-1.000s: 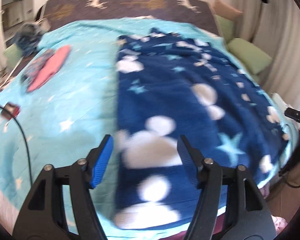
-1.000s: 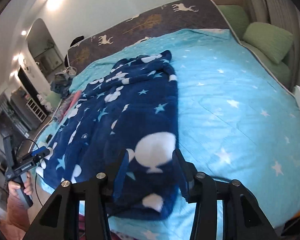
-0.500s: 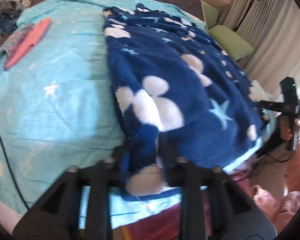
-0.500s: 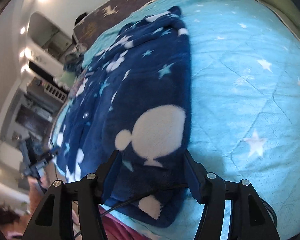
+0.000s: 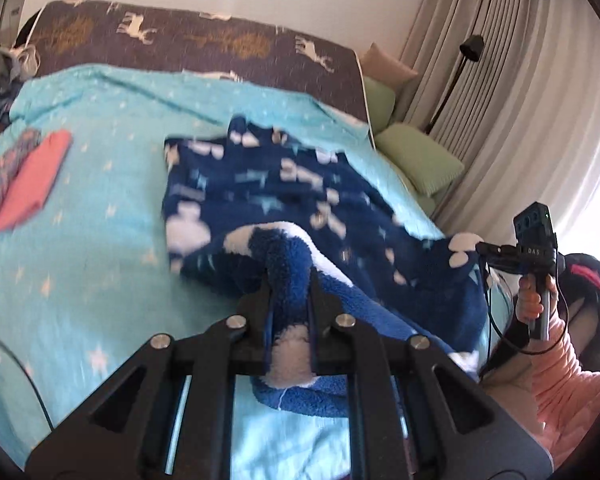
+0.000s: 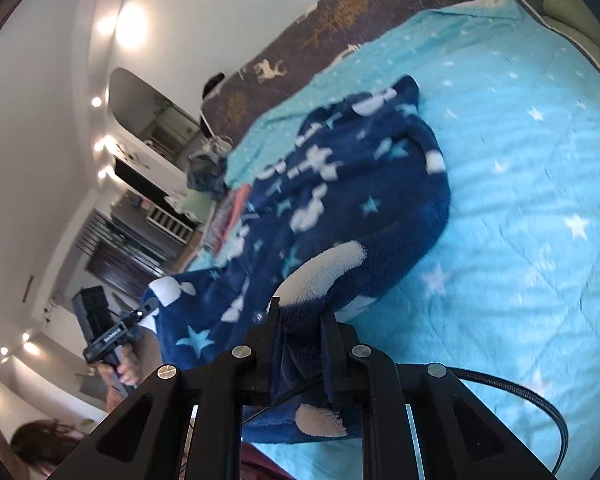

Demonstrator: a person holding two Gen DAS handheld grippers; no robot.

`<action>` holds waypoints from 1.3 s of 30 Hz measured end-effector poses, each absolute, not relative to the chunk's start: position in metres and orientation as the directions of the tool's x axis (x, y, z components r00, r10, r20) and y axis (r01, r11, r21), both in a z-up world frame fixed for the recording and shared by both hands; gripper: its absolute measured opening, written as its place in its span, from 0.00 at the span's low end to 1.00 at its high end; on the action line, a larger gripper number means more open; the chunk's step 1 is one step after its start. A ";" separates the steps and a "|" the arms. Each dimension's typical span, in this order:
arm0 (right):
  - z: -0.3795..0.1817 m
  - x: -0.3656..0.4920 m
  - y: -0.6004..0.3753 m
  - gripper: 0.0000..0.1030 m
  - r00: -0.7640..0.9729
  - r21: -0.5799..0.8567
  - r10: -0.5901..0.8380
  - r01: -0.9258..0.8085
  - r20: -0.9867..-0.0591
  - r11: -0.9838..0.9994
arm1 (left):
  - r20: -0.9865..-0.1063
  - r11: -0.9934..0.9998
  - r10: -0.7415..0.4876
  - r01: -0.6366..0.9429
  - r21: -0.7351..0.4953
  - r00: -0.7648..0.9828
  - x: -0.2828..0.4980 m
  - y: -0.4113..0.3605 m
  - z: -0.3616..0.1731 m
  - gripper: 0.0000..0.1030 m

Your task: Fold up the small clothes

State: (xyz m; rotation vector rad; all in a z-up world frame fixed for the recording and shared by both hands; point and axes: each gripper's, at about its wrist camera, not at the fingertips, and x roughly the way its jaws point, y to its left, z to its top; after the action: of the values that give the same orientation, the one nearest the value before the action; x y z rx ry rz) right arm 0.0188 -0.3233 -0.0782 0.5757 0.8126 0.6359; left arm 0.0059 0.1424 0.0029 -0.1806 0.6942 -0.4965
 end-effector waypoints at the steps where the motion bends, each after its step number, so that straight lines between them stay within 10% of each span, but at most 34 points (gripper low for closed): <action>1: -0.074 0.027 -0.325 0.15 0.535 0.689 0.710 -0.292 -0.458 0.664 | -0.565 0.870 -0.493 0.375 -0.320 0.662 0.010 0.142 0.005 0.13; 19: -0.041 0.233 -0.345 0.15 0.629 0.737 0.659 -0.194 -0.412 0.647 | -0.586 0.934 -0.348 0.221 -0.280 0.732 0.243 0.128 0.018 0.13; 30: -0.110 0.364 -0.338 0.19 0.606 0.685 0.538 0.015 -0.585 0.728 | -0.728 0.962 -0.252 0.081 -0.262 0.638 0.352 0.131 -0.071 0.15; 35: -0.126 0.354 -0.349 0.23 0.616 0.725 0.552 0.045 -0.561 0.687 | -0.695 0.956 -0.268 0.096 -0.277 0.667 0.335 0.135 -0.060 0.28; 39: -0.096 0.326 -0.360 0.47 0.679 0.675 0.472 0.048 -0.562 0.736 | -0.637 0.969 -0.233 0.124 -0.212 0.735 0.300 0.135 -0.025 0.48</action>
State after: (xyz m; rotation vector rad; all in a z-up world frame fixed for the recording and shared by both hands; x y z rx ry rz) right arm 0.3260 -0.3596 -0.0961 0.7187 0.8018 0.2625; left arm 0.2999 0.1351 -0.0252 -0.1596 0.7197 -0.1973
